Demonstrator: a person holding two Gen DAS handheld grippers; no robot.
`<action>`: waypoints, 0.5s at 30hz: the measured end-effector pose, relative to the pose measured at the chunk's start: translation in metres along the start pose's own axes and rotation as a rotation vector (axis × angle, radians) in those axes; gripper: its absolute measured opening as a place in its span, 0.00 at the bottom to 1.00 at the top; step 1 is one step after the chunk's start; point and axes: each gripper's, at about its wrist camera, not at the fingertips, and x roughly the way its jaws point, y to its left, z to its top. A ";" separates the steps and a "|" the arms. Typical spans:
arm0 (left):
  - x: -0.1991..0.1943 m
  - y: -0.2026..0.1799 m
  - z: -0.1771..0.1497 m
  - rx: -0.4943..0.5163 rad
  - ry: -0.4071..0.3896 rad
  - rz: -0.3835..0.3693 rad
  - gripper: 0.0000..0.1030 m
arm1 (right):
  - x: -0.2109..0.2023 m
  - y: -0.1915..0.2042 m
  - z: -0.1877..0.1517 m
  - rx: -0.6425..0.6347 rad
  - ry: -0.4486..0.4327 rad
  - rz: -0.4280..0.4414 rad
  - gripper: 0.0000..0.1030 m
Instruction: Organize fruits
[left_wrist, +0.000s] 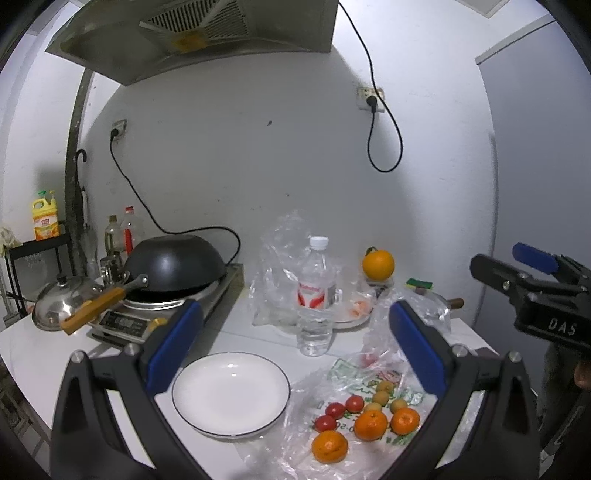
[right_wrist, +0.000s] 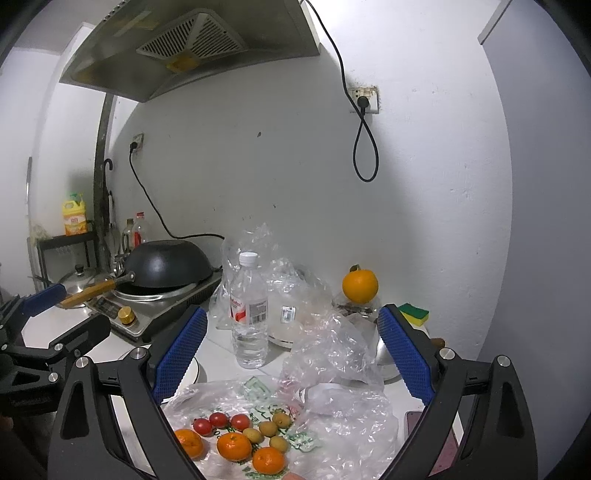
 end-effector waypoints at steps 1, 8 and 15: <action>-0.001 0.000 0.000 0.000 -0.001 0.004 0.99 | 0.000 0.000 0.000 -0.001 0.000 0.000 0.93; -0.002 -0.004 0.000 0.017 -0.002 0.020 0.99 | 0.001 0.000 0.000 -0.009 -0.004 0.008 0.93; -0.004 -0.002 0.001 0.016 -0.015 0.022 0.99 | 0.001 0.003 0.003 -0.013 -0.001 0.012 0.93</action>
